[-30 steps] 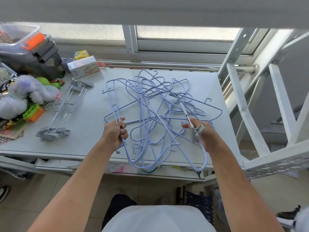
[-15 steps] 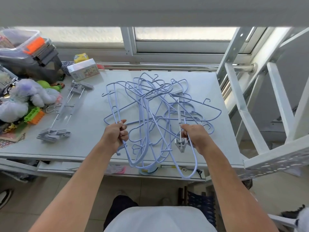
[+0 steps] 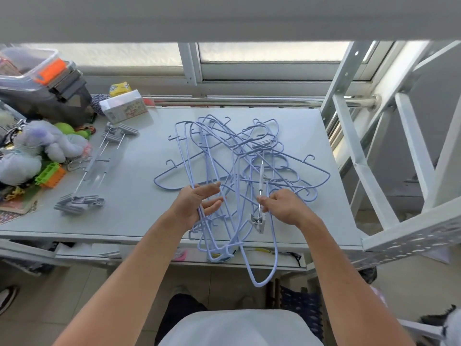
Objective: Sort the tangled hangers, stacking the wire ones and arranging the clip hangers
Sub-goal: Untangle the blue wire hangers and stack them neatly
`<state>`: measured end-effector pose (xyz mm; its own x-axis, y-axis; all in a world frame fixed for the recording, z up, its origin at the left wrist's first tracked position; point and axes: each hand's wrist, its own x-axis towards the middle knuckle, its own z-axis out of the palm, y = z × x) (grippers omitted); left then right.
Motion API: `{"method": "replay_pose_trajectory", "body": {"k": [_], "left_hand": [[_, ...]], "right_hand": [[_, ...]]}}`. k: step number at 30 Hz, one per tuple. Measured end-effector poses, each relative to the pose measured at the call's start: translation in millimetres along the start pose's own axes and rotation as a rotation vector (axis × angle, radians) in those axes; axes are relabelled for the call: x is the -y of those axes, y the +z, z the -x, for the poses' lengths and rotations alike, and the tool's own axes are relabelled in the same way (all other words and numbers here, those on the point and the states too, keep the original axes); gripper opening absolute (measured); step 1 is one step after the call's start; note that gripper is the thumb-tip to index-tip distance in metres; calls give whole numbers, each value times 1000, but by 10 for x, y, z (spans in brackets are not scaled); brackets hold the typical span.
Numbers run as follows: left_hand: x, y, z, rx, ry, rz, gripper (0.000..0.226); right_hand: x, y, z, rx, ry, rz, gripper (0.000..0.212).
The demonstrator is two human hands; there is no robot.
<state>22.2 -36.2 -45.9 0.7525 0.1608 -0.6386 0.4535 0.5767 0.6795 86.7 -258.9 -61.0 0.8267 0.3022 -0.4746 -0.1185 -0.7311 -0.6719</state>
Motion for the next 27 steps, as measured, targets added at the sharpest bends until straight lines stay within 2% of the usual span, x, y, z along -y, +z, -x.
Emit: {"method": "replay_pose_trajectory", "body": {"k": [2,3,5,7,8,11,12,14,16,19,22,25,27], "left_hand": [[2,29,4,39,4,0,76],[3,55,7,49,6,-10,78],[15,108,1,21,0,-33,63],[42,141,-28,-9,-4,-25,50],[52,157,-38,-10,-4,-13,48],[43,194,-36,-8,-1,10,39],[40,200,-36,-4,-2,19,39],[42,214,-31,0,-3,30,38],[58,222,-29,0,2,28,36],[62,219,-22,7,9,36,34],[43,192,-44,13,10,64,33],[35,182,-91,-9,17,47,30],[49,191,-123,-23,25,43,27]], "right_hand": [[7,-15,-6,-1,-7,129,63],[-9,-20,-28,10,-1,176,66],[-35,-50,-59,48,12,246,65],[-53,-127,-79,64,-7,302,56],[-57,-171,-92,12,-26,322,49],[-35,-249,-102,-354,-105,239,26],[-4,-236,-119,-419,-146,225,24],[83,-151,-177,-396,-176,236,38],[175,-44,-244,-376,-145,304,41],[265,23,-351,-428,-112,375,27],[321,41,-388,-507,-127,316,12],[362,39,-371,-545,-187,209,11],[417,-23,-314,-480,-216,108,19]]}}
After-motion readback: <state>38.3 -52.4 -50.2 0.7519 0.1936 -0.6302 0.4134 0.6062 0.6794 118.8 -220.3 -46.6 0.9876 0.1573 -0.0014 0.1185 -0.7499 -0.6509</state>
